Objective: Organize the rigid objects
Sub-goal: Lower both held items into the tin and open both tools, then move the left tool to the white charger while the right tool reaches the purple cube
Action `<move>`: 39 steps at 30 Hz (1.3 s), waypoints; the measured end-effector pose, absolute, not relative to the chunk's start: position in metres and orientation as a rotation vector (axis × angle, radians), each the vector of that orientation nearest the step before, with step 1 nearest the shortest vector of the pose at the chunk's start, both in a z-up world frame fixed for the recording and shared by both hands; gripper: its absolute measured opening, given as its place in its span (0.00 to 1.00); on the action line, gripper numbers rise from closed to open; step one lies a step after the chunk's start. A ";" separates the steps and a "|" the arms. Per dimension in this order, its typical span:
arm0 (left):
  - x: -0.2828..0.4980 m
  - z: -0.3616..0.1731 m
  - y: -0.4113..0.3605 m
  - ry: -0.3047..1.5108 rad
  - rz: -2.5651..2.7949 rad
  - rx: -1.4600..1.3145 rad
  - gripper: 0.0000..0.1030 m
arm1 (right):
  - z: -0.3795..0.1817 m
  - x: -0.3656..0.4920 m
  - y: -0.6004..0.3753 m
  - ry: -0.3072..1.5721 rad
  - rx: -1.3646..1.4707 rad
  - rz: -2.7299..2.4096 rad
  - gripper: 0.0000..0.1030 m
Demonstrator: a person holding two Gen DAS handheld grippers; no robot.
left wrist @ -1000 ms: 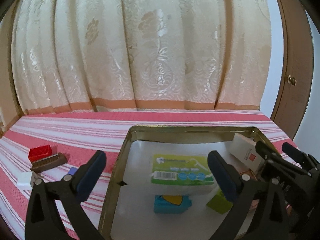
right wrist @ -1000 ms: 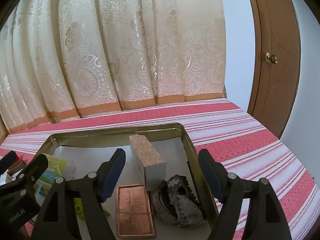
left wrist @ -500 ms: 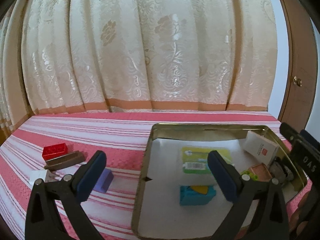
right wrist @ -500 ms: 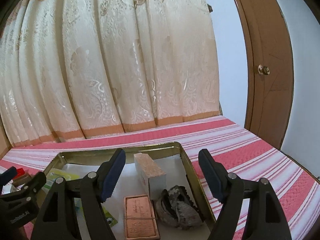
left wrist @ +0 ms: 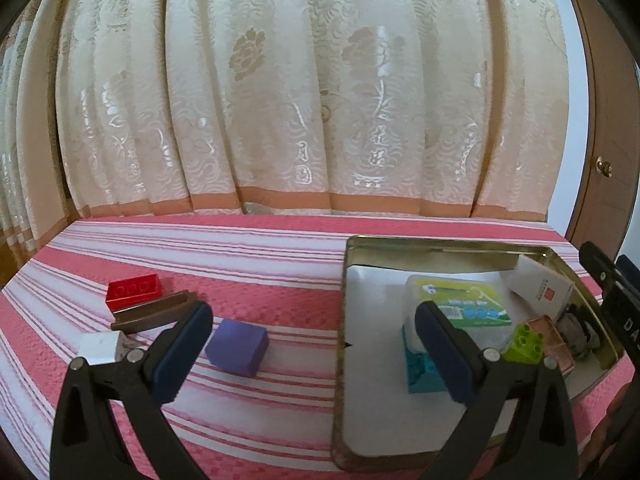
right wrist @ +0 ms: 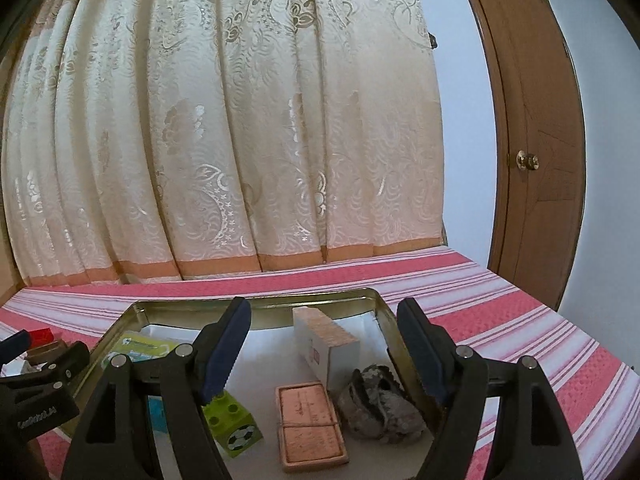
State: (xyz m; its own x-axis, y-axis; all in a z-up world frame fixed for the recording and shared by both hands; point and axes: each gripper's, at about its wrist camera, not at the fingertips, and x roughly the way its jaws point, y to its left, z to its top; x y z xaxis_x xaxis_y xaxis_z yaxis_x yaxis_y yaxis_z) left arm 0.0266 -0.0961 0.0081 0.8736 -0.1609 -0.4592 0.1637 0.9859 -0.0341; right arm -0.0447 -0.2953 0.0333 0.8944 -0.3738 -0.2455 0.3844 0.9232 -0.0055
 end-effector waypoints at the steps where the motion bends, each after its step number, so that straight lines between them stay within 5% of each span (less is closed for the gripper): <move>1: 0.026 0.008 -0.094 0.480 -0.170 0.006 0.99 | 0.033 -0.046 -0.294 0.244 0.042 -0.395 0.75; 39: 0.054 -0.003 0.027 0.578 -0.058 -0.060 0.99 | 0.018 -0.037 -0.169 0.296 0.065 -0.206 0.75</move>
State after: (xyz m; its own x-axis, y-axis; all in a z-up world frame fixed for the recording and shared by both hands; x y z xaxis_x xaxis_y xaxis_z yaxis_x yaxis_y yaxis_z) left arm 0.0543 0.0273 -0.0031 0.8361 -0.0716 -0.5439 0.0379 0.9966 -0.0730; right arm -0.0375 -0.1693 0.0177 0.9357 -0.1916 -0.2962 0.2107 0.9770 0.0335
